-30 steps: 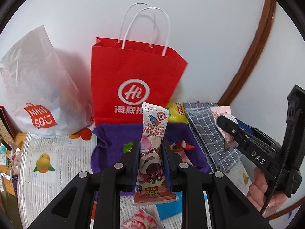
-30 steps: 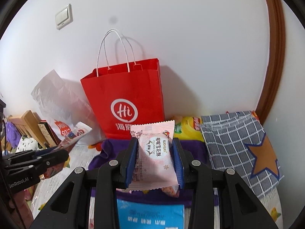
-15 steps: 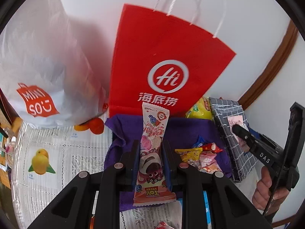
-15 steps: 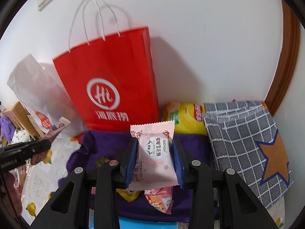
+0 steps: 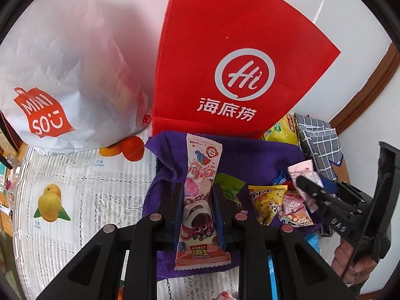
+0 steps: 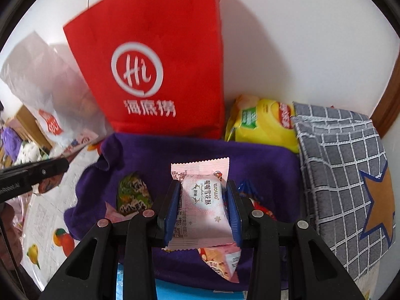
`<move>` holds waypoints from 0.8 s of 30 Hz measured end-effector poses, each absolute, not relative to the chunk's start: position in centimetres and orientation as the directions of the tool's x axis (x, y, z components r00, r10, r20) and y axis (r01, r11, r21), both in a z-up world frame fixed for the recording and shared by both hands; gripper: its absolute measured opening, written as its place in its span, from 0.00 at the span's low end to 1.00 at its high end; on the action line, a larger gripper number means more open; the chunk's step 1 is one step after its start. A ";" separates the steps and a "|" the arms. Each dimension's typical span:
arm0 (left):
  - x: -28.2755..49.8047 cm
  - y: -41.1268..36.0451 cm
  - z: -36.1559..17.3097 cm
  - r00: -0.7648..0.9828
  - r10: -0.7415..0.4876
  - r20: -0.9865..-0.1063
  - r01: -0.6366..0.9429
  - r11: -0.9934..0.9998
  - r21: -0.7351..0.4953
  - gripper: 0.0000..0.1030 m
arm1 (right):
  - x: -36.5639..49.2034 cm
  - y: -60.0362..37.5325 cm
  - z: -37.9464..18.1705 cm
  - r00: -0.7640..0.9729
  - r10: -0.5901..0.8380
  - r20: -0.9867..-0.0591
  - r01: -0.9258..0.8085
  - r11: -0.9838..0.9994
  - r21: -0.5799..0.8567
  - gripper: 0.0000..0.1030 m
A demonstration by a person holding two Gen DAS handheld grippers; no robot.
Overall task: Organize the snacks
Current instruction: 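Open the right tool onto the towel while the left releases the candy stick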
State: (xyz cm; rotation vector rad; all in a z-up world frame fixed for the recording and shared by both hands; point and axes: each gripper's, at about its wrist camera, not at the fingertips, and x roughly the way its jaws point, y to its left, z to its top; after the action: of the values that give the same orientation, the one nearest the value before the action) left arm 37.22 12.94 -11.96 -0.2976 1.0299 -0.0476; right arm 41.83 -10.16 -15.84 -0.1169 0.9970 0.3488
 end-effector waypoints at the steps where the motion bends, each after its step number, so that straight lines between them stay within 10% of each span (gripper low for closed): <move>1: 37.2 12.9 -12.0 0.515 -0.178 -0.838 -0.099 0.959 -0.265 0.20 | 41.9 -9.9 -16.2 0.482 0.225 -0.846 -0.344 0.938 0.054 0.35; 24: 38.3 11.8 -14.6 0.428 -0.129 -0.895 -0.116 0.974 -0.196 0.21 | 42.1 -9.4 -17.4 0.445 0.168 -0.879 -0.346 0.938 0.004 0.36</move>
State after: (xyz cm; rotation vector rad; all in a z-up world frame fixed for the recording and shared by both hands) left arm 38.25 11.85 -14.59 -0.2423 1.1320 -0.0080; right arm 42.09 -9.43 -17.41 -0.1864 1.0637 0.3206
